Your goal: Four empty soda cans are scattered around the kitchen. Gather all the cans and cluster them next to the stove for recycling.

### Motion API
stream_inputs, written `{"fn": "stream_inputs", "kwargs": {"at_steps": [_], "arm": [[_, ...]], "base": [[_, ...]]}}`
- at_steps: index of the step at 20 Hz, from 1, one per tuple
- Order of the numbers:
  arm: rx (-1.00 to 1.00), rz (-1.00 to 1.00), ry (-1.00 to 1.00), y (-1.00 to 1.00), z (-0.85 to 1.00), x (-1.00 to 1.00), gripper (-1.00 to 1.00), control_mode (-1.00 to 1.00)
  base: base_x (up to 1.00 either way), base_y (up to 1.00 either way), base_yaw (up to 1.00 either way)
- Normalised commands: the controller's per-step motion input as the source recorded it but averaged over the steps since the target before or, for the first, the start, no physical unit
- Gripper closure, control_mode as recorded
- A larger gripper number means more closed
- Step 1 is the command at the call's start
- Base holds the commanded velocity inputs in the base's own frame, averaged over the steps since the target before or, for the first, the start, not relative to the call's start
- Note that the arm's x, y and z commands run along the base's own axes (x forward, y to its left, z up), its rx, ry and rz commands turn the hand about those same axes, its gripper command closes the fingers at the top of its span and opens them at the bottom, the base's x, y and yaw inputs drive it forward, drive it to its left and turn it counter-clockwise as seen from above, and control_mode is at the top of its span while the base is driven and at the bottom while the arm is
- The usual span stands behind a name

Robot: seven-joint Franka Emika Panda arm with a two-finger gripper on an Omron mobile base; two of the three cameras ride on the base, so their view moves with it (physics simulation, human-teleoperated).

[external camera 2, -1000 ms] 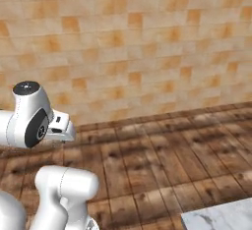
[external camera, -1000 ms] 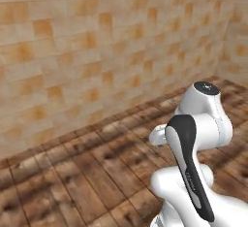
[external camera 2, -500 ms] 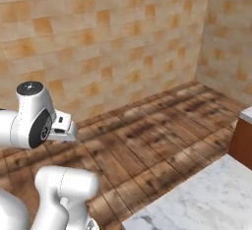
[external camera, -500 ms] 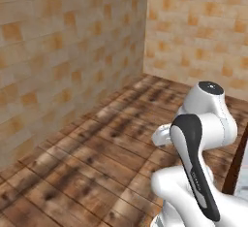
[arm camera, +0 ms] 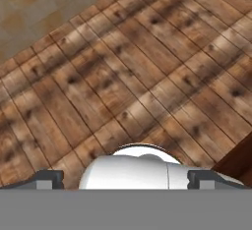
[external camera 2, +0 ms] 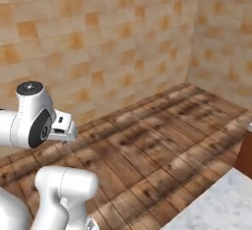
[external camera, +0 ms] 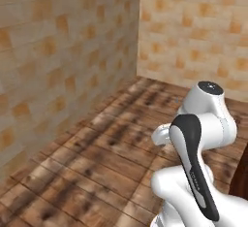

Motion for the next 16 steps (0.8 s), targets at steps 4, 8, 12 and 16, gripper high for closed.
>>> {"fn": "stream_inputs", "kwargs": {"at_steps": [4, 8, 12, 16], "arm": [[0.00, 0.00, 0.00, 0.00, 0.00, 0.00, -1.00, 1.00], [0.00, 0.00, 0.00, 0.00, 0.00, 0.00, -1.00, 1.00], [0.00, 0.00, 0.00, 0.00, 0.00, 0.00, -1.00, 1.00], [0.00, 0.00, 0.00, 0.00, 0.00, 0.00, -1.00, 1.00]], "base": [[1.00, 0.99, -0.58], [1.00, 0.98, -0.62], [1.00, 0.89, -0.64], [1.00, 0.83, -0.67]]}}
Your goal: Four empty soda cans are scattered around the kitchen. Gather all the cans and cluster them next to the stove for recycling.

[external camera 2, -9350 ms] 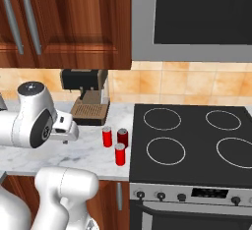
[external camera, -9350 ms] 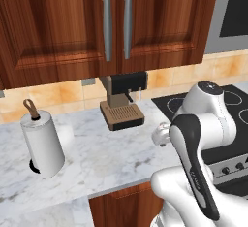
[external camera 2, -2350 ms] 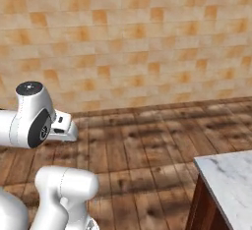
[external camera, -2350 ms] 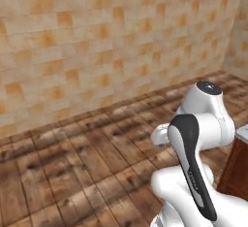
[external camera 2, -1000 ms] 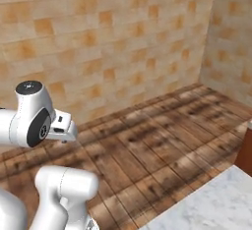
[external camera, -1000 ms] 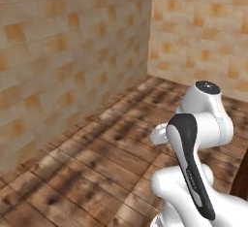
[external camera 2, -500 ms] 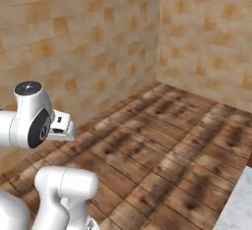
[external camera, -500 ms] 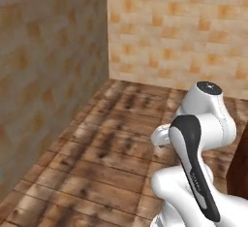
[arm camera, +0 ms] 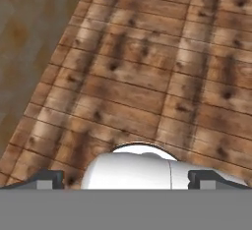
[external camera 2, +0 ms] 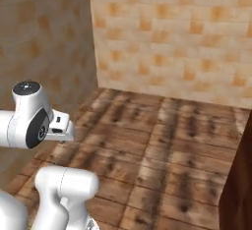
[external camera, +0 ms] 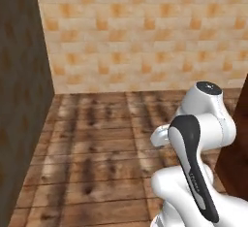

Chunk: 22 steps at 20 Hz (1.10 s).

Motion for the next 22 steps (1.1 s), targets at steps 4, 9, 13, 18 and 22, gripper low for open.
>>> {"fn": "stream_inputs", "kwargs": {"at_steps": [4, 9, 13, 18, 22], "arm": [[0.00, 0.00, 0.00, 0.00, 0.00, 0.00, -1.00, 1.00], [0.00, 0.00, 0.00, 0.00, 0.00, 0.00, -1.00, 1.00], [0.00, 0.00, 0.00, 0.00, 0.00, 0.00, -1.00, 1.00], [0.00, 0.00, 0.00, 0.00, 0.00, 0.00, -1.00, 1.00], [0.00, 0.00, 0.00, 0.00, 0.00, 0.00, -1.00, 1.00]], "base": [[1.00, 0.72, -0.73], [1.00, 0.82, -0.68], [1.00, 1.00, -0.55], [1.00, 1.00, -0.49], [1.00, 0.94, -0.53]]}}
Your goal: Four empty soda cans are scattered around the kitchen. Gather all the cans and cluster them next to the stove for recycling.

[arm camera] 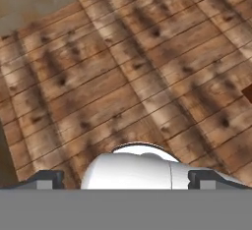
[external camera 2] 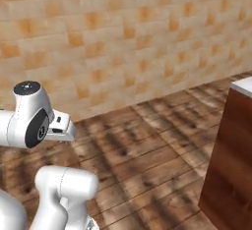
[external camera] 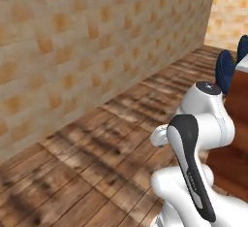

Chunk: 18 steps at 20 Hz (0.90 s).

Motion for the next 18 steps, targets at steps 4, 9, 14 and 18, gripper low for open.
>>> {"fn": "stream_inputs", "kwargs": {"at_steps": [4, 9, 14, 18], "arm": [[0.00, 0.00, 0.00, 0.00, 0.00, 0.00, -1.00, 1.00], [0.00, 0.00, 0.00, 0.00, 0.00, 0.00, -1.00, 1.00], [0.00, 0.00, 0.00, 0.00, 0.00, 0.00, -1.00, 1.00], [0.00, 0.00, 0.00, 0.00, 0.00, 0.00, -1.00, 1.00]], "base": [[1.00, 0.84, -0.60], [1.00, 0.82, -0.62], [1.00, 0.88, -0.56], [1.00, 0.90, -0.44]]}}
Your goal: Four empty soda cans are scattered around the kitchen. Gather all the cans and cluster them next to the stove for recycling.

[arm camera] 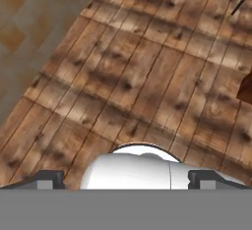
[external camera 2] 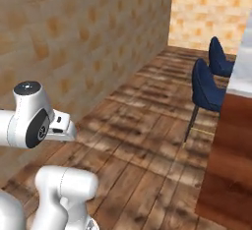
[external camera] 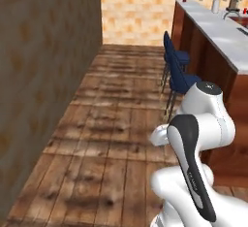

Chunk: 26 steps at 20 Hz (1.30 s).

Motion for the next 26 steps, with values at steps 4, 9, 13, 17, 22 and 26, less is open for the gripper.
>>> {"fn": "stream_inputs", "kwargs": {"at_steps": [4, 9, 13, 17, 22, 26], "arm": [[0.00, 0.00, 0.00, 0.00, 0.00, 0.00, -1.00, 1.00], [0.00, 0.00, 0.00, 0.00, 0.00, 0.00, -1.00, 1.00], [0.00, 0.00, 0.00, 0.00, 0.00, 0.00, -1.00, 1.00], [0.00, 0.00, 0.00, 0.00, 0.00, 0.00, -1.00, 1.00], [0.00, 0.00, 0.00, 0.00, 0.00, 0.00, -1.00, 1.00], [0.00, 0.00, 0.00, 0.00, 0.00, 0.00, -1.00, 1.00]], "base": [[1.00, 0.91, -0.40], [1.00, 0.95, -0.32], [1.00, 0.91, -0.36], [1.00, 0.66, -0.43], [1.00, 0.46, -0.52], [1.00, 0.56, -0.48]]}}
